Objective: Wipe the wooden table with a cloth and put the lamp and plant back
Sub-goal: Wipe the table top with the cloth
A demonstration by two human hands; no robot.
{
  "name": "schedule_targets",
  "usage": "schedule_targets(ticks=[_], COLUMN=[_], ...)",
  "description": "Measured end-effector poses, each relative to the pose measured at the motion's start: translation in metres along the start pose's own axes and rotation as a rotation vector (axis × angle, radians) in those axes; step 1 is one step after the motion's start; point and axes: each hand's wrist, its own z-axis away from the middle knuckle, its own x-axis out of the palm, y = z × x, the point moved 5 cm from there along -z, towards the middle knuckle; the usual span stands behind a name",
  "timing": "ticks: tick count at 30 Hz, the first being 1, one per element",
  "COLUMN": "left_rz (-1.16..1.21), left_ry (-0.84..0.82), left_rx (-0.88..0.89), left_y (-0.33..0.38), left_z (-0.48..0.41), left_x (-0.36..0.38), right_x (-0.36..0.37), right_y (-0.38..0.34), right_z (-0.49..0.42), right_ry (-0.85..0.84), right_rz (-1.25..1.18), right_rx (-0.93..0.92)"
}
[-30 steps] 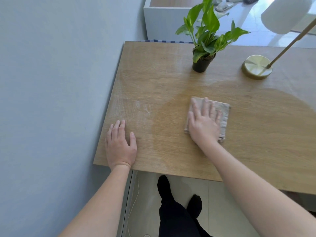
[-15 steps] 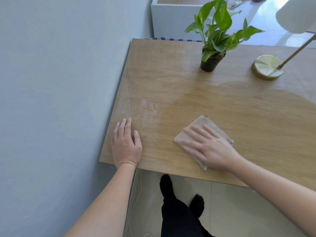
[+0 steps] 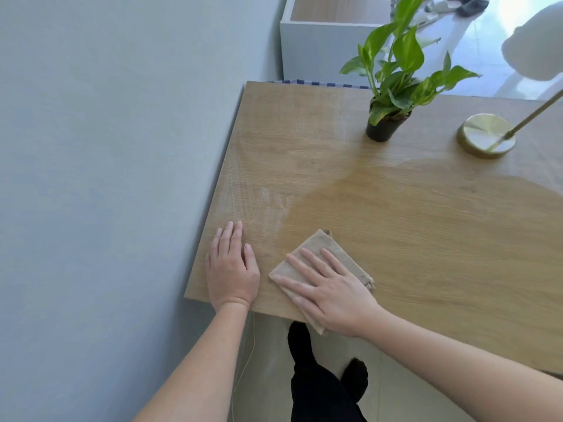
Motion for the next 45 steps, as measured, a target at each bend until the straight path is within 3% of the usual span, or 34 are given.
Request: schedule_targets(ticks=[3,5,10,14,17,21,25,28,35,45], left_rz=[0.006,0.013,-0.009,-0.018,-0.023,-0.01,-0.018,-0.026,-0.027,-0.033], left_ry=[-0.004,-0.002,-0.005,-0.004,-0.001,0.001,-0.003,-0.013,-0.019,-0.016], left_rx=[-0.006,-0.003,-0.001,-0.003,-0.004,0.006,0.0,0.001,-0.005,-0.01], left_y=[0.001,0.002,0.001,0.0,-0.002,0.0,0.002,0.002,0.002,0.0], left_z=[0.0,-0.001,-0.001,-0.003,-0.001,-0.001,-0.002,-0.002,-0.005,-0.004], left_x=[0.0,0.0,0.003,0.003,0.002,0.0,0.0,-0.001,-0.001,-0.002], right_x=[-0.016,-0.036,-0.089,-0.09,-0.075,-0.038,-0.043,-0.068,-0.114,-0.06], right_y=[0.029,0.058,0.132,0.124,0.095,0.043,0.062,0.095,0.156,0.074], right_z=[0.002,-0.016,-0.092,-0.133,-0.126,-0.059,-0.037,-0.069,-0.168,-0.119], right_ry=[-0.085,-0.082,0.138,0.24,0.202,0.101,0.03,0.069,0.24,0.202], right_rz=[0.065,0.102,0.085,-0.024,-0.034,-0.013,0.074,0.088,0.021,-0.023], right_rx=[-0.159,-0.146,0.256,0.508,0.446,0.145,0.017,0.069,0.497,0.403])
